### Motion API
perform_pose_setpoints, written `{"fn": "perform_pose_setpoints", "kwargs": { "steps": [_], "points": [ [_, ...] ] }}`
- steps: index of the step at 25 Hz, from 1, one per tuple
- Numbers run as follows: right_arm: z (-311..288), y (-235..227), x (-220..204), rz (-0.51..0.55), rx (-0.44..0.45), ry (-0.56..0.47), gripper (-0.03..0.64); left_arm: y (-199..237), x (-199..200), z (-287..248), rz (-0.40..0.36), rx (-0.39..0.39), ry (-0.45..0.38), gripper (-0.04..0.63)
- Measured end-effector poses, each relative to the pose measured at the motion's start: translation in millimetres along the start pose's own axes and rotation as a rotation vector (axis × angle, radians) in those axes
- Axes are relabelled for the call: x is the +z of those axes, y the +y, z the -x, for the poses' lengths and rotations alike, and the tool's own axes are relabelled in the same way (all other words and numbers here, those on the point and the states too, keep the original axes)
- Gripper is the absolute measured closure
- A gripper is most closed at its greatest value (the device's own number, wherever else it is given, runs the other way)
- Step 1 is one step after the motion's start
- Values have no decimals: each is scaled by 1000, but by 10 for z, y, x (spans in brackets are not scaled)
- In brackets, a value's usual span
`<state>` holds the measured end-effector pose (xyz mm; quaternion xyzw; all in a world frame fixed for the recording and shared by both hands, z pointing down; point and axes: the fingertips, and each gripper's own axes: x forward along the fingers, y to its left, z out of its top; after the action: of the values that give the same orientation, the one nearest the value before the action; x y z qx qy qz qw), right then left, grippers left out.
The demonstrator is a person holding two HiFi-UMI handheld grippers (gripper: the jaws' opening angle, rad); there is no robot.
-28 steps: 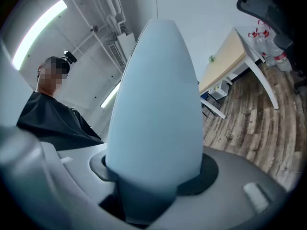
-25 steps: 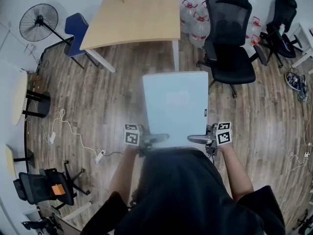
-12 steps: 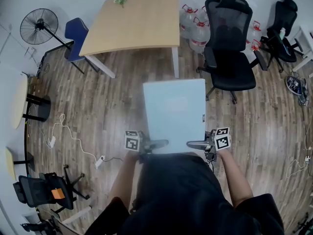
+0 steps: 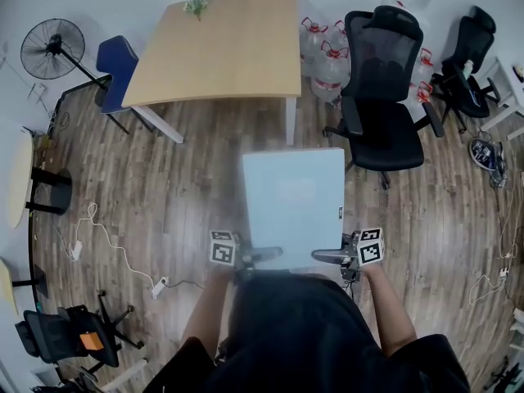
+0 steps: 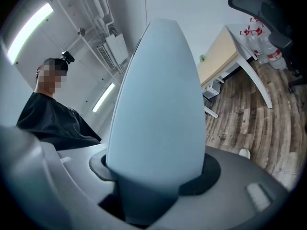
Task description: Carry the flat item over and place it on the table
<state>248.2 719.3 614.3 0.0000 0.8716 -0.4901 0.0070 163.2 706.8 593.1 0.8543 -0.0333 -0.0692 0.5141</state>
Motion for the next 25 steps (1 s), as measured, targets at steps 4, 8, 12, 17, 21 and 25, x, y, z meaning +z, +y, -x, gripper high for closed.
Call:
{"fn": "perform_pose_setpoints", "kwargs": {
  "steps": [4, 8, 12, 17, 21, 25],
  "points": [
    [-280, -322, 440, -34, -10, -9, 321, 309, 508, 215, 30, -1, 9, 281],
    [-654, -658, 1022, -56, -23, -5, 321, 613, 1159, 506, 50, -8, 9, 281],
    [-1022, -961, 1649, -72, -34, -12, 319, 874, 1855, 769, 62, -18, 7, 278],
    [-1468, -1161, 2434, -105, -71, -27, 319, 1109, 2694, 1102, 101, -39, -4, 273],
    [-1703, -1375, 2908, -90, -83, -49, 320, 1303, 3231, 1255, 77, -54, 13, 272],
    [-1948, -1588, 3242, -99, -99, -73, 321, 1500, 3647, 1433, 88, -56, 20, 270]
  ]
}}
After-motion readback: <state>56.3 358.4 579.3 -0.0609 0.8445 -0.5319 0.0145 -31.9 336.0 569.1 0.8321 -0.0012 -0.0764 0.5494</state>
